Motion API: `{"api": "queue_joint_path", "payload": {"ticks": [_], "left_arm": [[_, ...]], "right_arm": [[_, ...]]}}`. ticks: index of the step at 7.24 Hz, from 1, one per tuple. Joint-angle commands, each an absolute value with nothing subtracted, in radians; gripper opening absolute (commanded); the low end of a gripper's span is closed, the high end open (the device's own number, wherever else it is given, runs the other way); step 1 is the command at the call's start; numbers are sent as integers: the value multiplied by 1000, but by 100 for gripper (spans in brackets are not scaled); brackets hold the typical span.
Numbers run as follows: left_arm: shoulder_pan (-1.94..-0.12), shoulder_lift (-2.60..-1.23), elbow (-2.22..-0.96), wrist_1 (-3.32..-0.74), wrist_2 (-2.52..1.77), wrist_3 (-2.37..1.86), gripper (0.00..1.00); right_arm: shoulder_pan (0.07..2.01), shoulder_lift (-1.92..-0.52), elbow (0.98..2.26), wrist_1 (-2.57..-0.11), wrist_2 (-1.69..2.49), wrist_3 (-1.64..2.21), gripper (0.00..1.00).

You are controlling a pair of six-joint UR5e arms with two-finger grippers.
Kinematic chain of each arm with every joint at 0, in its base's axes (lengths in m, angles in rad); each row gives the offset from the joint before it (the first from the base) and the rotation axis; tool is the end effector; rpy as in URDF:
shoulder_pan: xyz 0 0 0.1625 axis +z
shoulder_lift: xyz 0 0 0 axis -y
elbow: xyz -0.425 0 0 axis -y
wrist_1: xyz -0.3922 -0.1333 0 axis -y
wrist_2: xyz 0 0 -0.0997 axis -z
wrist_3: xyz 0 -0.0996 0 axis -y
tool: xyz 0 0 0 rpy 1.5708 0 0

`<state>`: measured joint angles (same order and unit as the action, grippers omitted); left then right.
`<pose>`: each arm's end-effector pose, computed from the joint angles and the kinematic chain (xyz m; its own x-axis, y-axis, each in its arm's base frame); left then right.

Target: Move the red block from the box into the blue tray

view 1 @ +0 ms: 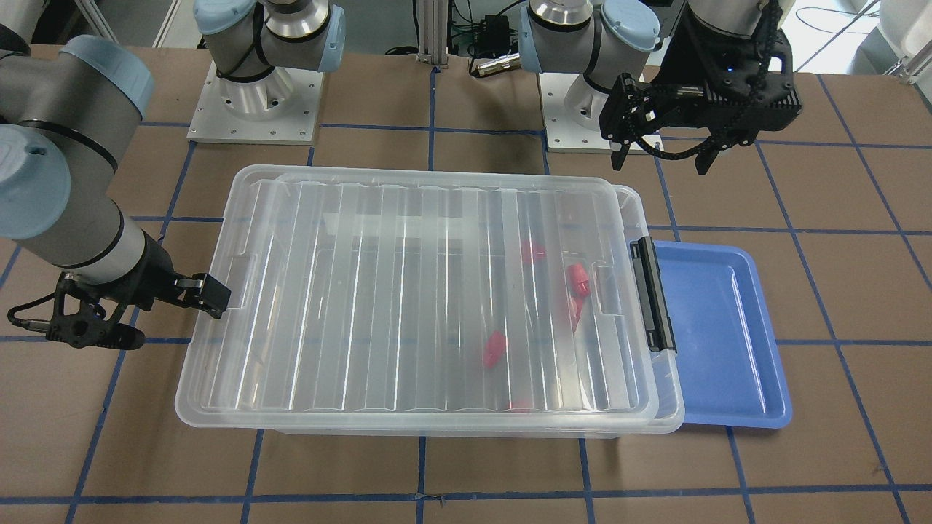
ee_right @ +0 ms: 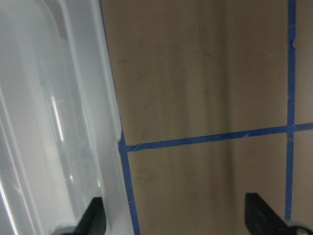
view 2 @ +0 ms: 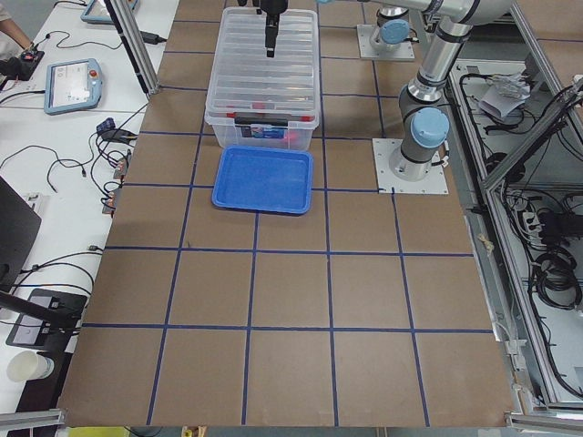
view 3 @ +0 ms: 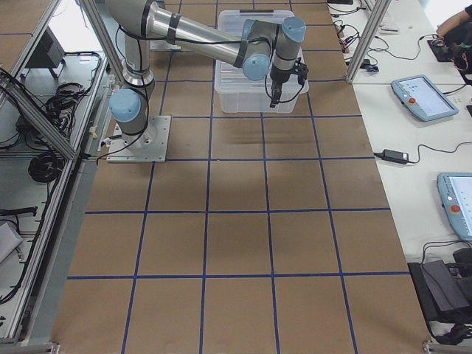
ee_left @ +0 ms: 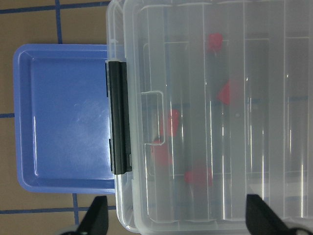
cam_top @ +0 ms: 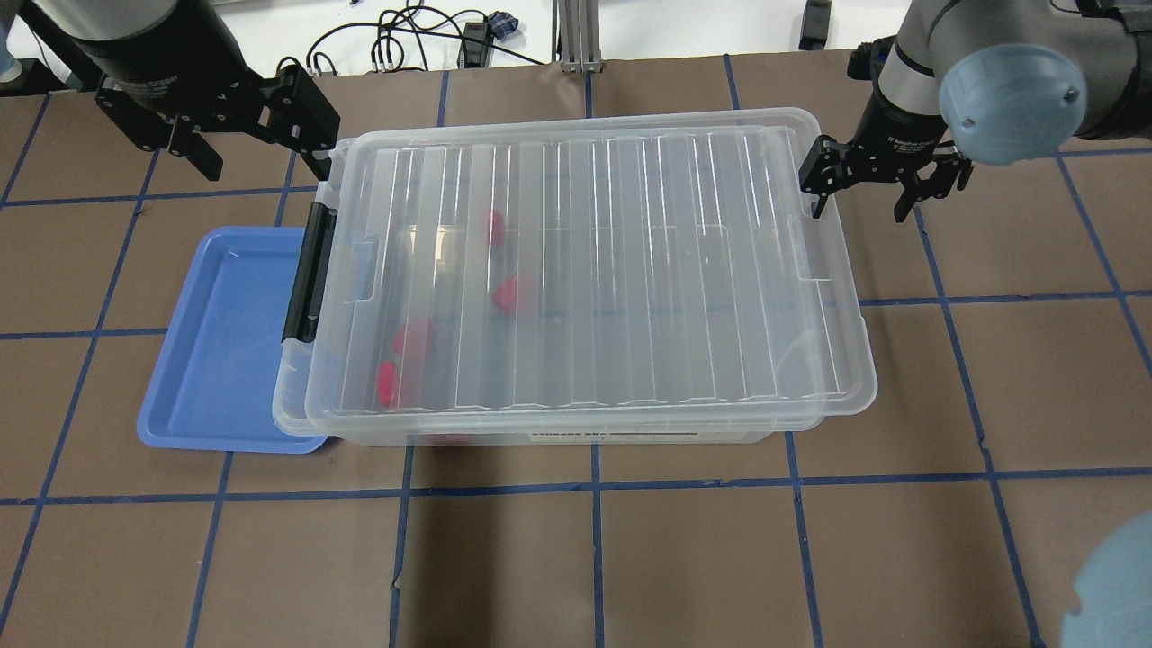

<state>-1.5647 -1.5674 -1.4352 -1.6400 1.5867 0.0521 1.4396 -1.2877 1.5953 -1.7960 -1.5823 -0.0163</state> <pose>-0.1287 -0.4942 0.5494 -0.9988 0.0448 -0.0195 0.0460 0.9966 -0.0688 0.0547 -0.5959 0.3444 -0.9935 0.1138 0.0101 0.1142 0.9900 0.0825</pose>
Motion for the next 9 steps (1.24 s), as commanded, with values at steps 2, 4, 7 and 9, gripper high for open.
{"api": "queue_joint_path", "payload": {"ticks": [2, 4, 7, 9], "left_arm": [[-1565, -1562, -1433, -1649, 1591, 52, 100], [-1566, -1560, -1434, -1676, 1588, 51, 100], [-1566, -1557, -1450, -1681, 1583, 51, 100], [-1566, -1566, -1451, -1681, 1582, 46, 100]], "right_arm": [[1382, -1285, 1583, -1799, -1605, -92, 100], [1326, -1287, 1583, -1801, -1605, -182, 100], [1264, -1287, 1577, -1801, -1608, -273, 100], [1230, -1287, 1577, -1802, -1608, -320, 100]]}}
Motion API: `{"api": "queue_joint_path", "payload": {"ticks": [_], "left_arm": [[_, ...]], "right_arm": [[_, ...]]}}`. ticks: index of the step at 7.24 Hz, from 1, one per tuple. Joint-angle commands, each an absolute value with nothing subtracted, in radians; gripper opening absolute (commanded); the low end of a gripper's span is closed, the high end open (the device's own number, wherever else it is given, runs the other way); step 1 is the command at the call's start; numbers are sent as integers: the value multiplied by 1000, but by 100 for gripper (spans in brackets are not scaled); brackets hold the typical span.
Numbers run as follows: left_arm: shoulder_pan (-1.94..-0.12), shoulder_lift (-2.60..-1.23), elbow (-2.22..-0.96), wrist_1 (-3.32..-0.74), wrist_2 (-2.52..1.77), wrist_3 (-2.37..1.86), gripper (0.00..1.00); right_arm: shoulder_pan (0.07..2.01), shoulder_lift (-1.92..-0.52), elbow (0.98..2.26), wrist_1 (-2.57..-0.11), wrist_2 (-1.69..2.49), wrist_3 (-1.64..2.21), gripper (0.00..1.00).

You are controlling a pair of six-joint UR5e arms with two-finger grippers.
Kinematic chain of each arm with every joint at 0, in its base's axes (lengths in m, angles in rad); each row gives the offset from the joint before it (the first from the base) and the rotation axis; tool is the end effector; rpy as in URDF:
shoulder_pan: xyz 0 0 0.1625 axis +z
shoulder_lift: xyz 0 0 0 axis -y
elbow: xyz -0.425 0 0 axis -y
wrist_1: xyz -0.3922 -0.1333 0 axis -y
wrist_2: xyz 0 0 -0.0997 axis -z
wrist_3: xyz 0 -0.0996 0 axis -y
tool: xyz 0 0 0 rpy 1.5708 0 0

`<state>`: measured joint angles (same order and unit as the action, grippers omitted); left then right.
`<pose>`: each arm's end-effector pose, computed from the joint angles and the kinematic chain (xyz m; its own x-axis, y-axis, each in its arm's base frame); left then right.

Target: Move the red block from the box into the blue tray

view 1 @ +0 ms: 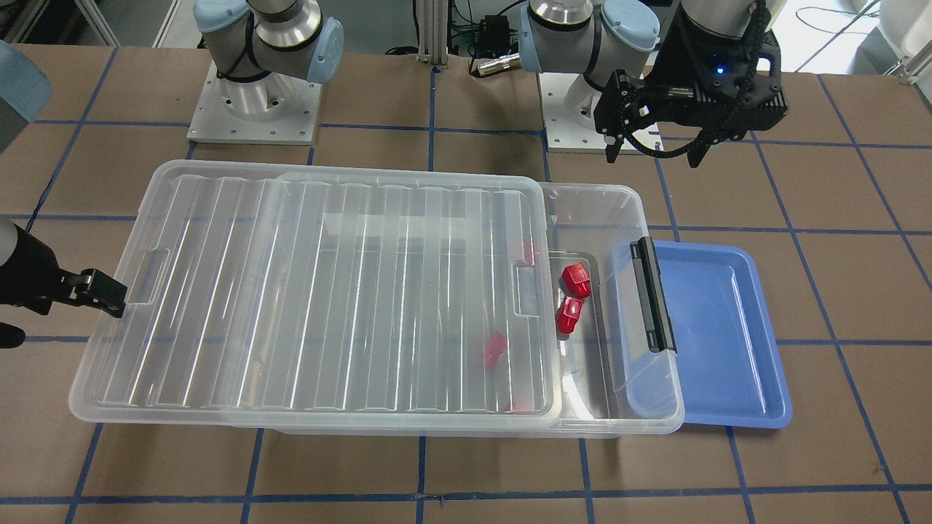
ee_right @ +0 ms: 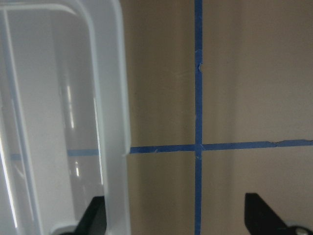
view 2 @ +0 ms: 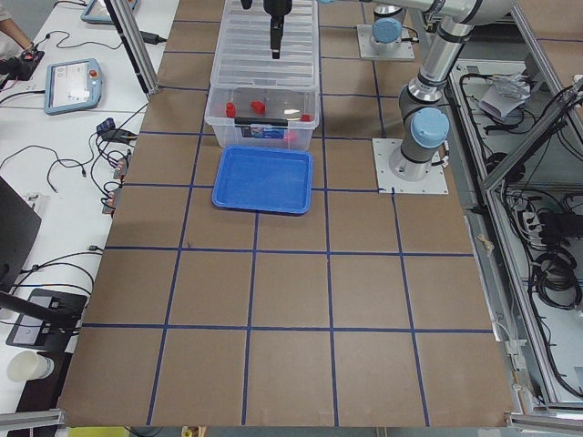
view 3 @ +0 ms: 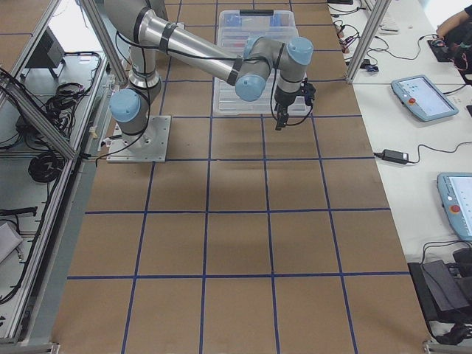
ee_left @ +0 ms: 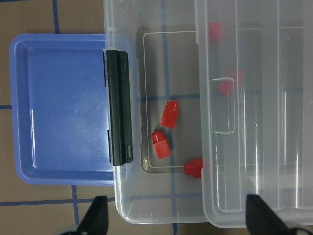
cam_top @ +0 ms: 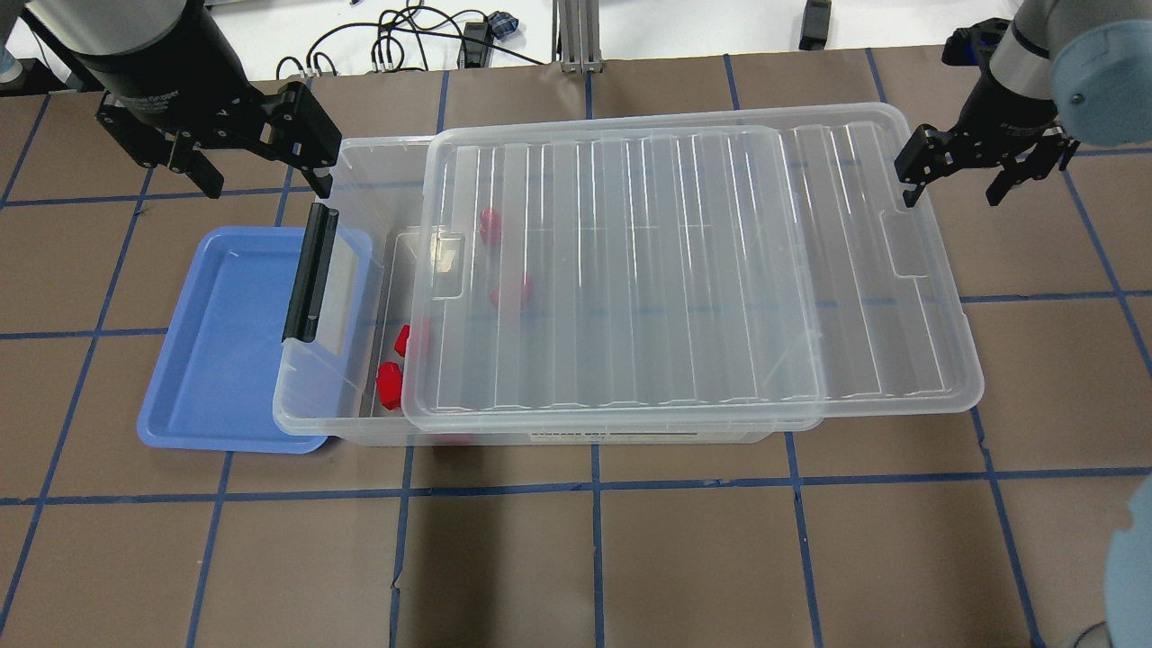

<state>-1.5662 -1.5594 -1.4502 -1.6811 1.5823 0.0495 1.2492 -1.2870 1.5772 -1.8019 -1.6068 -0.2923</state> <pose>-0.1299 -0.4864 0.5417 -0.9989 0.0446 -0.0126 0.0449 0.9988 -0.0211 -0.0629 -0.5993 0.3530 -0.9995 0.0276 0.0174 0.0287 0.9973 0.0669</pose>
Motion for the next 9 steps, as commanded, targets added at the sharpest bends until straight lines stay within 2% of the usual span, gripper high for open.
{"api": "queue_joint_path", "payload": {"ticks": [1, 9], "left_arm": [[-1566, -1572, -1453, -1681, 1582, 37, 100], [-1580, -1575, -1457, -1684, 1589, 52, 100]], "right_arm": [[1227, -1287, 1575, -1802, -1626, -327, 100], [1215, -1287, 1577, -1839, -1646, -362, 100]]}}
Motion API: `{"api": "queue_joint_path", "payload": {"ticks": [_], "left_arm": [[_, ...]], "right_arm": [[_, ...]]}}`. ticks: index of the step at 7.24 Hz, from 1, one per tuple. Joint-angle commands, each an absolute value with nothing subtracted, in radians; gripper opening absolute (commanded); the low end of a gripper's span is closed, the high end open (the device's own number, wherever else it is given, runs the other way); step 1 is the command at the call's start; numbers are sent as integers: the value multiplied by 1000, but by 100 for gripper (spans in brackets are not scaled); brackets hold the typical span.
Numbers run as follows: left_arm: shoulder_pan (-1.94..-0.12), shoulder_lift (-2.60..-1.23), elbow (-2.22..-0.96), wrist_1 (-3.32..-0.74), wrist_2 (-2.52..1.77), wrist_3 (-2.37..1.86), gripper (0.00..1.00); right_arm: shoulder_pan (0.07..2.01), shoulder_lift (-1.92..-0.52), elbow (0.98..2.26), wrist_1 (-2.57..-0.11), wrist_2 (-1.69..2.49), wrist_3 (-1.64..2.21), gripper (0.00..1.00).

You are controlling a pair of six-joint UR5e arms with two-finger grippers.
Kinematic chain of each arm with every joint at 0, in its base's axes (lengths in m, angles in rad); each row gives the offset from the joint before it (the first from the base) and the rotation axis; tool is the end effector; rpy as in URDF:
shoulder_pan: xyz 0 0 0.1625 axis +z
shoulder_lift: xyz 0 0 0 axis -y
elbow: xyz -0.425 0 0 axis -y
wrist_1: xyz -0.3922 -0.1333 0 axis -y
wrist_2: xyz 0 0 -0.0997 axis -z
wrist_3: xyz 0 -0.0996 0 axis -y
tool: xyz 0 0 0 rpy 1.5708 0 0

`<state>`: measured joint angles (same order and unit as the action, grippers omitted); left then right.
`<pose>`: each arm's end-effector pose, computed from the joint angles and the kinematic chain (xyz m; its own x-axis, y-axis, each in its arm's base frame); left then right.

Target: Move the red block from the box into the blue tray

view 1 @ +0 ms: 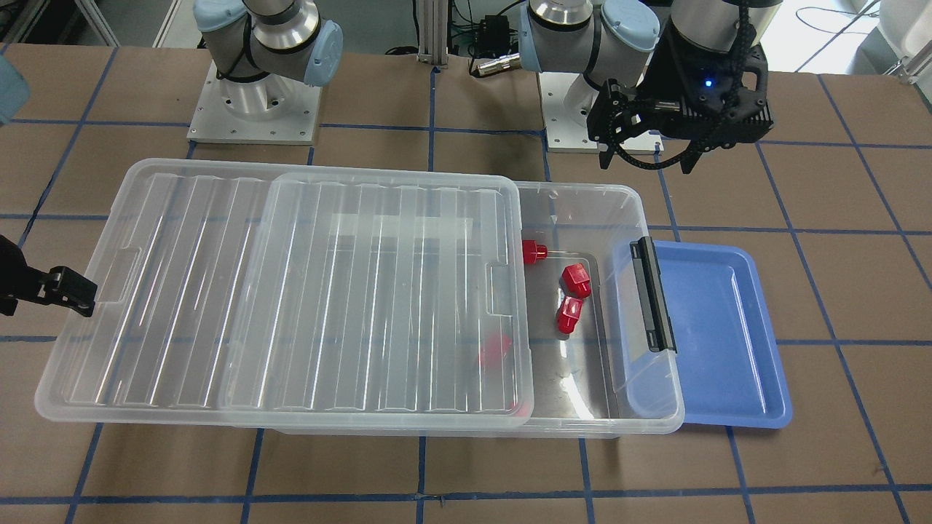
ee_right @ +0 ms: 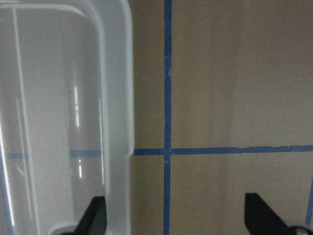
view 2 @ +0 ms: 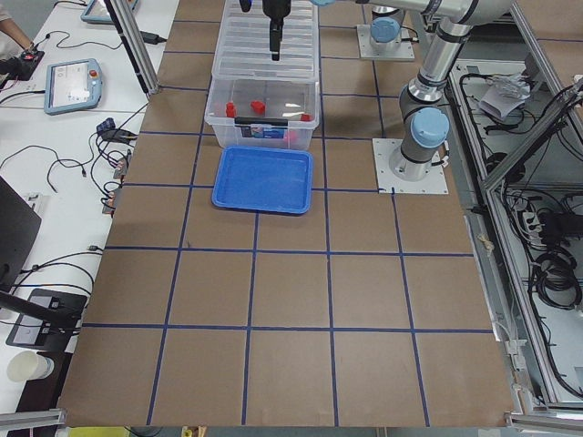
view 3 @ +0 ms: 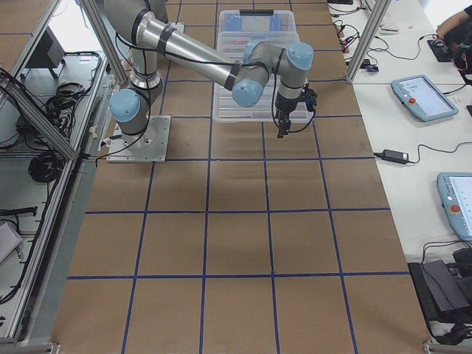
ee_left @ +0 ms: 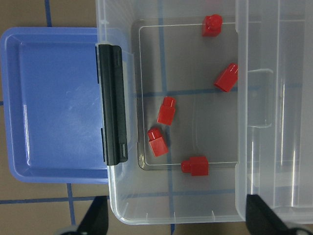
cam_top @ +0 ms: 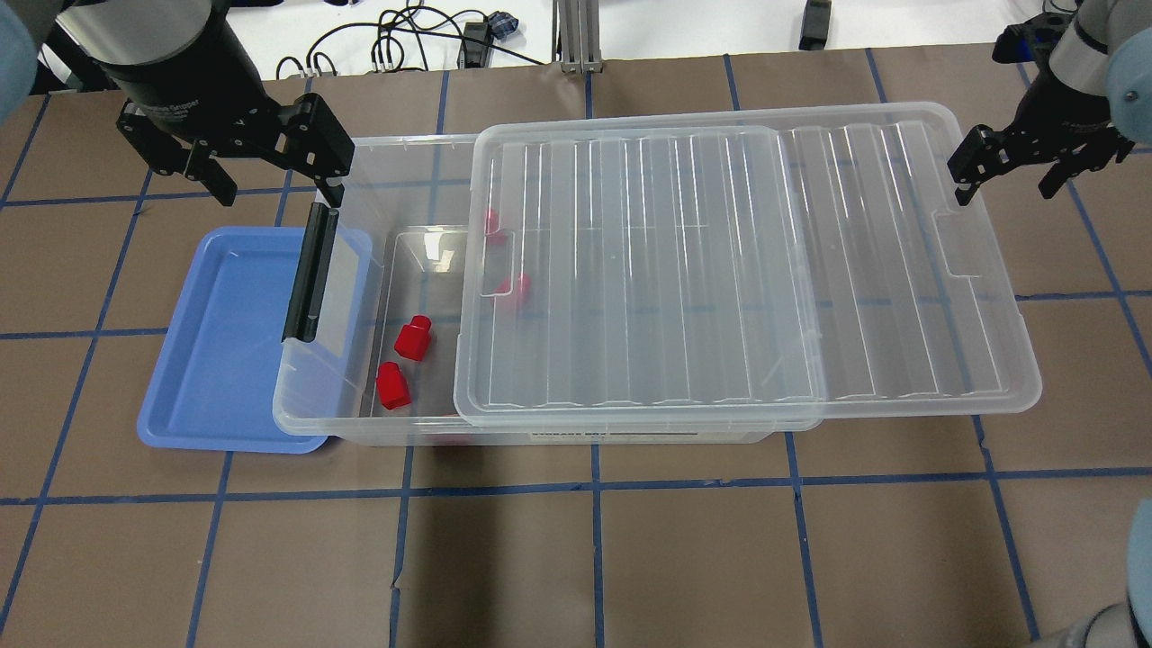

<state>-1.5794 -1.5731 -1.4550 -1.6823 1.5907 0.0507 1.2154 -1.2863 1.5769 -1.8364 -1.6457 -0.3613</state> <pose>-0.1355 -0.4894 0.5325 -0.9980 0.0592 -0.0200 0.0593 0.9982 -0.0010 -0.0881 -0.5990 0.3563 -0.9981 -0.0084 0.0611 -0.0053 0.9987 0.0498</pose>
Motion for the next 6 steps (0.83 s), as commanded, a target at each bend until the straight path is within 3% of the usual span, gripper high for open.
{"api": "queue_joint_path", "payload": {"ticks": [1, 4, 6], "left_arm": [[-1580, -1586, -1471, -1677, 1586, 54, 100], [-1597, -1666, -1546, -1550, 1559, 48, 100], [-1595, -1690, -1709, -1325, 1527, 23, 100]], "right_arm": [[1216, -1289, 1577, -1836, -1647, -362, 100], [1219, -1375, 1575, -1786, -1646, -348, 100], [1221, -1524, 1575, -1625, -1643, -324, 100]]}}
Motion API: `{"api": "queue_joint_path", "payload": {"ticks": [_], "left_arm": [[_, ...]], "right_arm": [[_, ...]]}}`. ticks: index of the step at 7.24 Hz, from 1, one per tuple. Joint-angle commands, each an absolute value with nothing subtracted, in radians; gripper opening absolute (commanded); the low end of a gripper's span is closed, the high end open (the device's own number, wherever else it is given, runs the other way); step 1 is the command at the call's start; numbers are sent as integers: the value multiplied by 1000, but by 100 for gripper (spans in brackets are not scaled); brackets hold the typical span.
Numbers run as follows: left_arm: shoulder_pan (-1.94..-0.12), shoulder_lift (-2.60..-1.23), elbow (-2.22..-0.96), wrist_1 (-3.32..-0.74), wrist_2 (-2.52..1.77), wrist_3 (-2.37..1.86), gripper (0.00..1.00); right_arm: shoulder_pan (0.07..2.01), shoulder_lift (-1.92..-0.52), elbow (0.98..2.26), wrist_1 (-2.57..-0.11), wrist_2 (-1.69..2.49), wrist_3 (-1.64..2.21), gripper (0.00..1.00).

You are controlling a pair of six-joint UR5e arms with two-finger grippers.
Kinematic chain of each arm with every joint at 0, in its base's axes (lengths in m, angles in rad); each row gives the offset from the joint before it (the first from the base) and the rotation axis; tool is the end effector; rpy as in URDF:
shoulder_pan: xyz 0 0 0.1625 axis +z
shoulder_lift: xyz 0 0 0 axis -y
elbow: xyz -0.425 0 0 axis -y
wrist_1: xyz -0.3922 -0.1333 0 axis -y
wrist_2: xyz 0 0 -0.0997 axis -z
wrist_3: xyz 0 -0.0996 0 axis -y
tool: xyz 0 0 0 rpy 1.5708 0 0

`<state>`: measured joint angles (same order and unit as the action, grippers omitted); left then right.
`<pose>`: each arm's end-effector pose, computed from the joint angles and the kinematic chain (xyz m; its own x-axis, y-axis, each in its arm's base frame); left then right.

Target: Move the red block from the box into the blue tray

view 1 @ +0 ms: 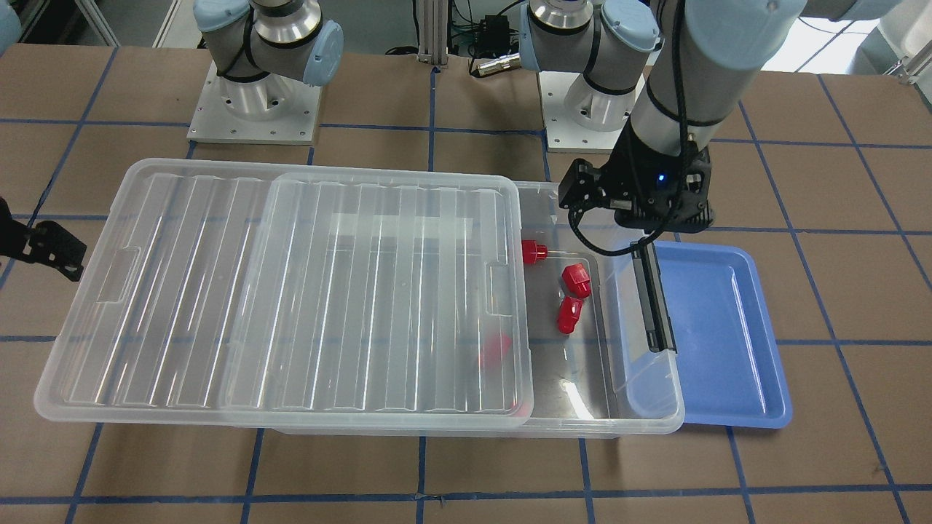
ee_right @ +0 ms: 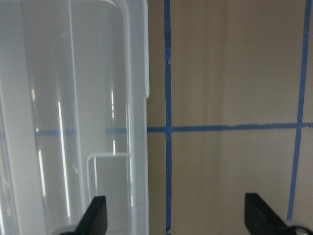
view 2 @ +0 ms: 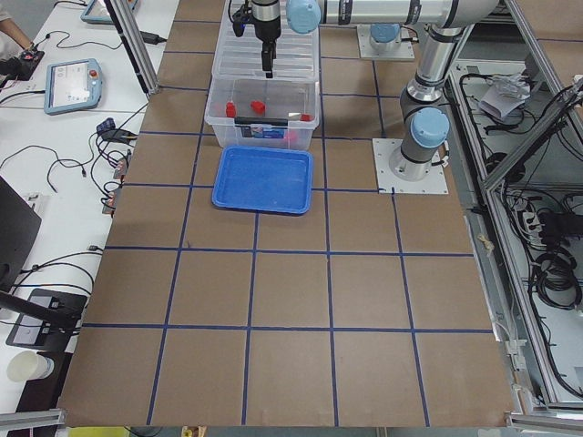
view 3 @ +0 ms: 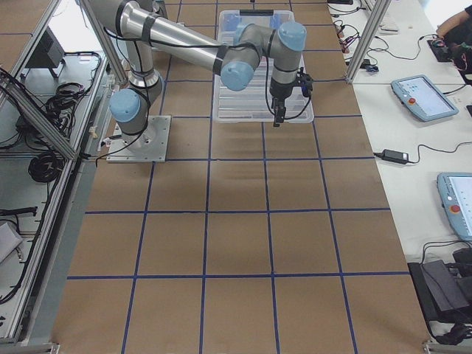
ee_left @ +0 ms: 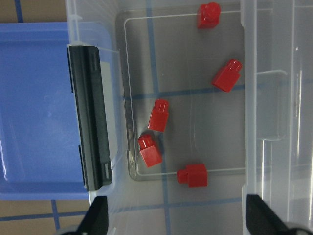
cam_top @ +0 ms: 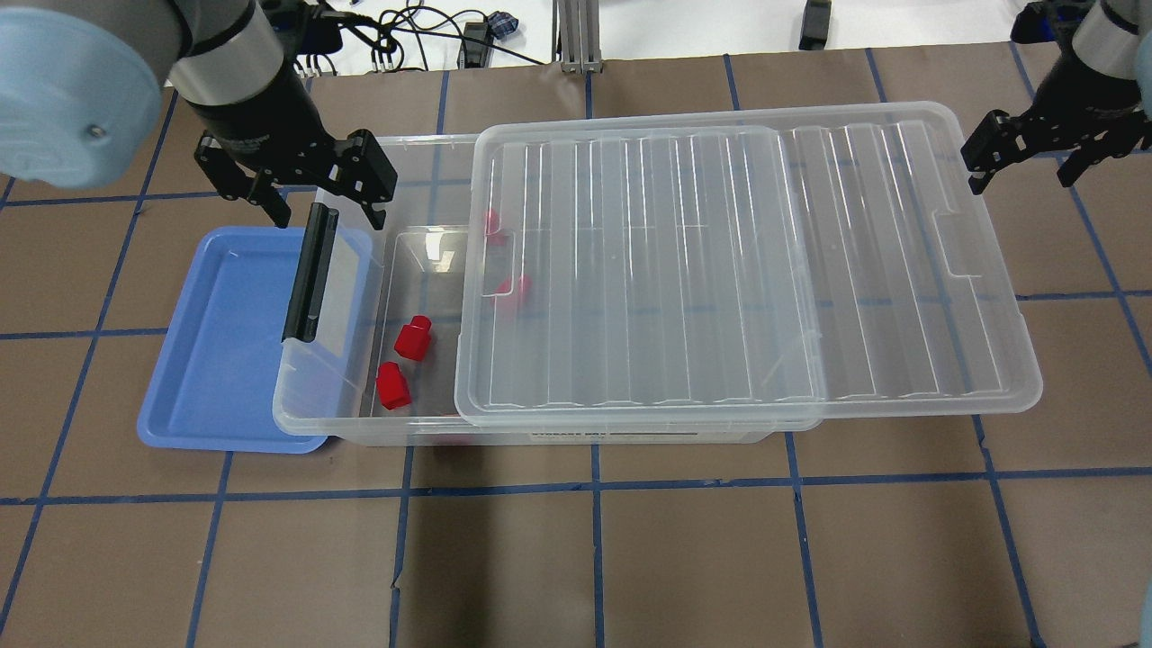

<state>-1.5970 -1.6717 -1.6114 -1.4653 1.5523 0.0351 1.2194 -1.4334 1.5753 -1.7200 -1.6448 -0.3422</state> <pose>-0.1489 -0.5234 0.4269 -0.9980 0.0606 0.0197 0.0612 0.9975 0.0353 -0.0700 -0.5568 0.4294 -0.9974 0.0088 0.0721 0.0101 0.9998 0.0179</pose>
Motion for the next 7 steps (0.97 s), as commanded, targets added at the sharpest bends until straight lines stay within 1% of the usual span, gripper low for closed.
{"api": "queue_joint_path", "payload": {"ticks": [1, 2, 3, 7], "left_arm": [[-1595, -1703, -1774, -1233, 1522, -3, 100], [-1595, -1712, -1820, -1221, 1523, -73, 100], [-1595, -1729, -1844, -1169, 1507, -75, 100], [-1594, -1775, -1871, -1115, 1493, -61, 100]], "right_arm": [[1226, -1592, 1578, -1579, -1644, -274, 100], [1227, -1636, 1577, -1536, -1646, -267, 100], [1227, -1634, 1592, -1522, -1649, -265, 100], [1245, -1641, 1592, -1508, -1634, -265, 100]]}}
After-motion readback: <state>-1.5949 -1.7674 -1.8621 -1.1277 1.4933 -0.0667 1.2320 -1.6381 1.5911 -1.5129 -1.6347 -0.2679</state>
